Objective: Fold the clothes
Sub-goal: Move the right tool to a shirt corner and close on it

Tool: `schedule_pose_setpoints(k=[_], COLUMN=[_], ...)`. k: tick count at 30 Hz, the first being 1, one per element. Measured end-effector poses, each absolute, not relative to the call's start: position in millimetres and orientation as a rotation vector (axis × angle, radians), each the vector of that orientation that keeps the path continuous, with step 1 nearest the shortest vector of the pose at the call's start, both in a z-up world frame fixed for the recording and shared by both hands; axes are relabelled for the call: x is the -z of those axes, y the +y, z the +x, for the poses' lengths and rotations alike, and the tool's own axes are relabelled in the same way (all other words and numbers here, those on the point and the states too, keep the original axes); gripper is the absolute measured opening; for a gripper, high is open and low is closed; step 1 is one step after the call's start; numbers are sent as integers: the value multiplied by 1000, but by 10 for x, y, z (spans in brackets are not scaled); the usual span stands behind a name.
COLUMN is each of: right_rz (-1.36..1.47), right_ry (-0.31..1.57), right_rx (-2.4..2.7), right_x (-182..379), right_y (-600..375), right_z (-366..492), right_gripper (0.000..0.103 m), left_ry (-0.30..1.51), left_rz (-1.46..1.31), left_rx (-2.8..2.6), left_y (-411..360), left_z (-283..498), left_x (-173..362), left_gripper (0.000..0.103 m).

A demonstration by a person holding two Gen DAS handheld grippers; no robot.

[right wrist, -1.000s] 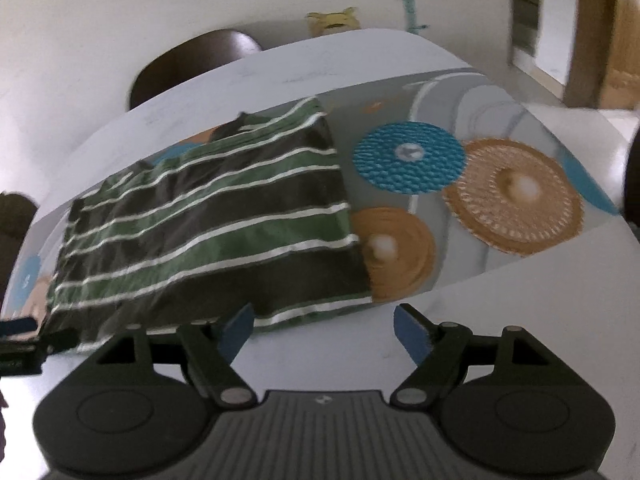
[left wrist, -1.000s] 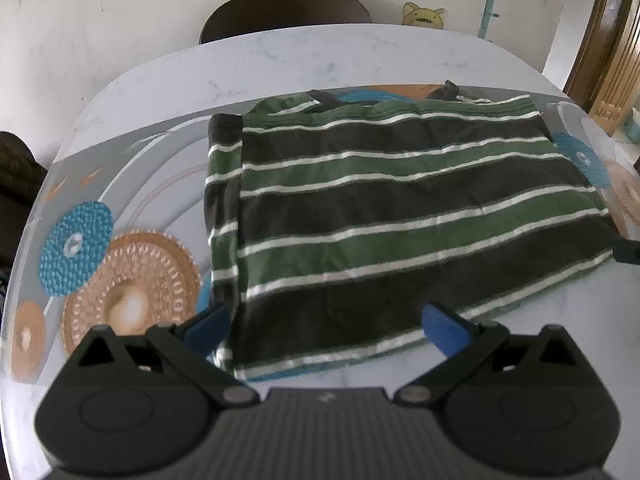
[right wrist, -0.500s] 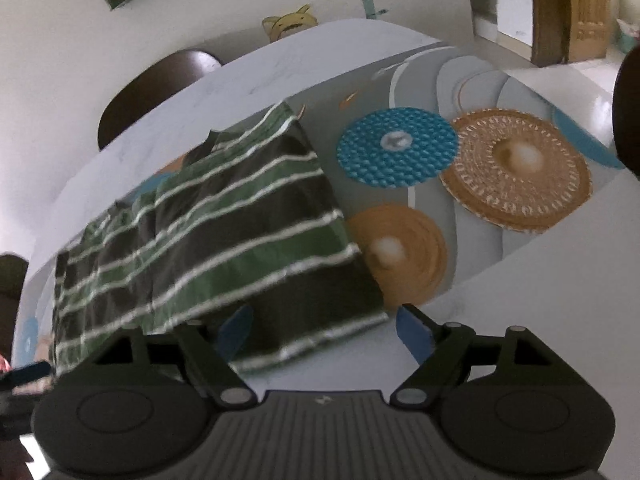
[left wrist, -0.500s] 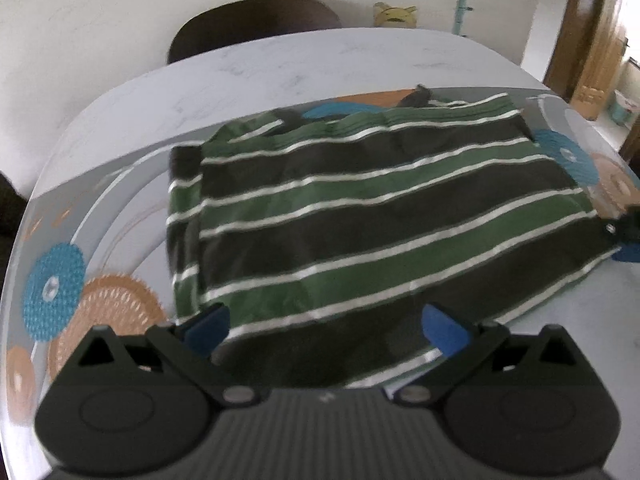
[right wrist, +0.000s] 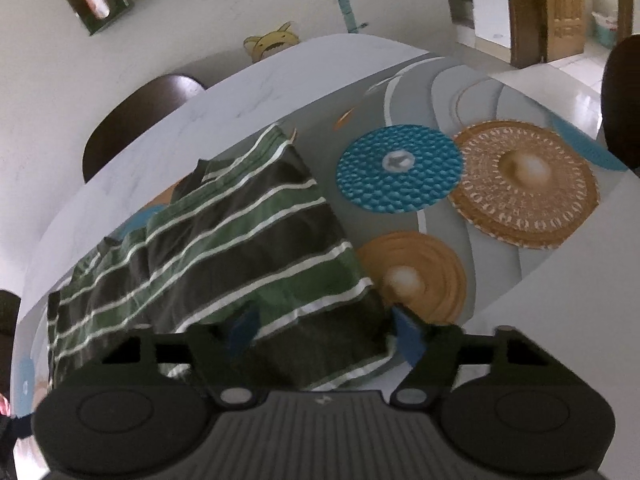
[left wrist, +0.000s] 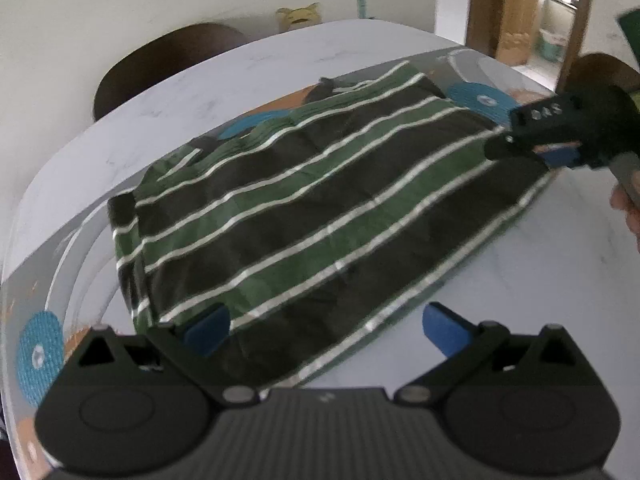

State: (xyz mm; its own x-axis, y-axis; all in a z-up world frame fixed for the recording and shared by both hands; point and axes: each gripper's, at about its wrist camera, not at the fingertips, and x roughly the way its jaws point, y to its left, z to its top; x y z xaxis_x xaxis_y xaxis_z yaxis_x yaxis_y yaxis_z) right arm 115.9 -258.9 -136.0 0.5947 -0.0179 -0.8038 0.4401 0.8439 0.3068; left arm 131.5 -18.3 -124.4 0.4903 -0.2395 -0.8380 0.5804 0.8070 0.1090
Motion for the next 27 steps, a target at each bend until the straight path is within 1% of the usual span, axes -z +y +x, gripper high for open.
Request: schedule_pose_setpoints(k=[2,3,5,6,7,8,14,17,27], right_rz=[516,517,524,531,542,548,572,574,668], right_ry=[902,903,905,903,901,897,876,870,858], right_rx=[281,284,283,280,277,275,255,249,219], right_x=[1365,1366,1368,1371,1375,1376,1389,1379,1447], right_y=[-2601,-2608,-2622,-2632,-2646,-2653,-2665,-2665,-2784], right_z=[1165,1166,1164,1155,1141,1130,1080,1073,1031], right_gripper=[46,44,32,29,24,22,17,17,23], left_ry=[924,919,911,910,910,910,920,922,940], left_rz=[428,439,456,458,458,458,473,456,455], left_rx=[533,537,540,542,548,551,537,538,533], left_y=[-200,-208,-217,-215,-206,-201,-191,-185,-242], left_z=[1282,1267,1238,1228,1211,1198,1193,1213,1252], left_x=[1227,1220,1206,1201,1197,1197,1235,1231,1286], left_gripper=[103,103,103,103,103,103,103,103,103])
